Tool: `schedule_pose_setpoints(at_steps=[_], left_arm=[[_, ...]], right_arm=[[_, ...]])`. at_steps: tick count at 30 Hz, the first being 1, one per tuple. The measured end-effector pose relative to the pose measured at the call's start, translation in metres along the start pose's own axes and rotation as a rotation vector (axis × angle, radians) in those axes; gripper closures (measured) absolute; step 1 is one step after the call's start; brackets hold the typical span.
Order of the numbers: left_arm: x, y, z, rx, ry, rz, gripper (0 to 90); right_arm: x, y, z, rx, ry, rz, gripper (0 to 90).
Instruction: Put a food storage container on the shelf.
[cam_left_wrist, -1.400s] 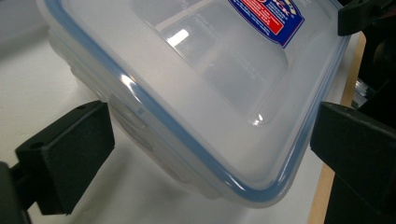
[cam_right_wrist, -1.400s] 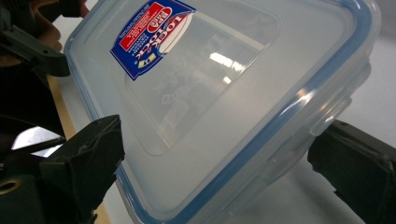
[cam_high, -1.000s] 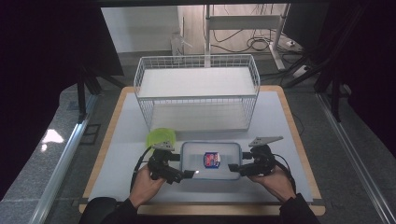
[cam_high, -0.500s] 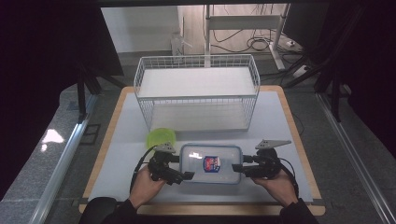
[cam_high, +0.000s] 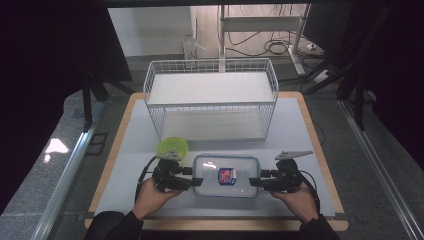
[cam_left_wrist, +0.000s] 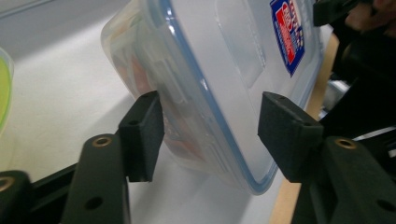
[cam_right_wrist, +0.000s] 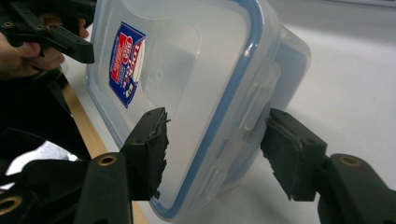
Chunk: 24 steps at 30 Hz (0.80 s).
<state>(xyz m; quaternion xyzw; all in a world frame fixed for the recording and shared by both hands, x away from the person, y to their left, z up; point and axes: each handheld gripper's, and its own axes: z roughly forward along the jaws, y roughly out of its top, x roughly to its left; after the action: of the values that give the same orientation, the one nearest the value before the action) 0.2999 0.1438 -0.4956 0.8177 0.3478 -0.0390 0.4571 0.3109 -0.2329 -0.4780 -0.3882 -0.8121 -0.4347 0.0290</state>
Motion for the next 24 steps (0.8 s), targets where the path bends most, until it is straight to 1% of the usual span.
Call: schedule_pose_setpoints(at_steps=[3, 4, 7, 8, 9, 12, 15, 17, 19, 20, 21, 24], left_arm=[[0.000, -0.001, -0.001, -0.004, -0.005, -0.005, 44.4], [0.001, -0.001, -0.002, -0.009, -0.014, -0.014, 45.3], [0.005, -0.003, -0.003, -0.029, -0.043, -0.067, 49.4], [0.006, -0.003, -0.003, -0.031, -0.045, -0.077, 50.1], [0.006, -0.003, -0.003, -0.032, -0.043, -0.079, 50.5], [0.004, -0.002, -0.003, -0.036, -0.030, -0.098, 50.7], [0.001, -0.001, -0.003, -0.040, -0.015, -0.106, 50.7], [-0.002, -0.001, -0.003, -0.049, 0.006, -0.104, 51.0], [-0.004, 0.000, -0.003, -0.055, 0.021, -0.096, 51.1], [-0.003, 0.000, -0.003, -0.056, 0.023, -0.097, 51.0], [-0.003, 0.000, -0.004, -0.055, 0.023, -0.097, 51.1], [-0.005, 0.002, -0.006, -0.066, 0.031, -0.095, 51.1]], right_arm=[[-0.002, -0.001, -0.002, -0.013, 0.015, 0.022, 45.3], [-0.002, -0.001, -0.002, -0.016, 0.022, 0.033, 46.4], [-0.008, -0.004, -0.004, -0.039, 0.063, 0.101, 50.0], [-0.008, -0.005, -0.004, -0.044, 0.070, 0.117, 50.4], [-0.008, -0.005, -0.005, -0.048, 0.070, 0.123, 50.5], [-0.006, -0.006, -0.005, -0.053, 0.056, 0.132, 50.6], [-0.003, -0.007, -0.005, -0.061, 0.045, 0.141, 50.8], [-0.002, -0.007, -0.006, -0.071, 0.041, 0.144, 51.2], [-0.001, -0.006, -0.006, -0.078, 0.027, 0.125, 50.9], [-0.001, -0.006, -0.005, -0.081, 0.025, 0.121, 51.0], [-0.001, -0.006, -0.005, -0.084, 0.029, 0.128, 50.9], [-0.002, -0.004, -0.005, -0.096, 0.028, 0.126, 50.9]])
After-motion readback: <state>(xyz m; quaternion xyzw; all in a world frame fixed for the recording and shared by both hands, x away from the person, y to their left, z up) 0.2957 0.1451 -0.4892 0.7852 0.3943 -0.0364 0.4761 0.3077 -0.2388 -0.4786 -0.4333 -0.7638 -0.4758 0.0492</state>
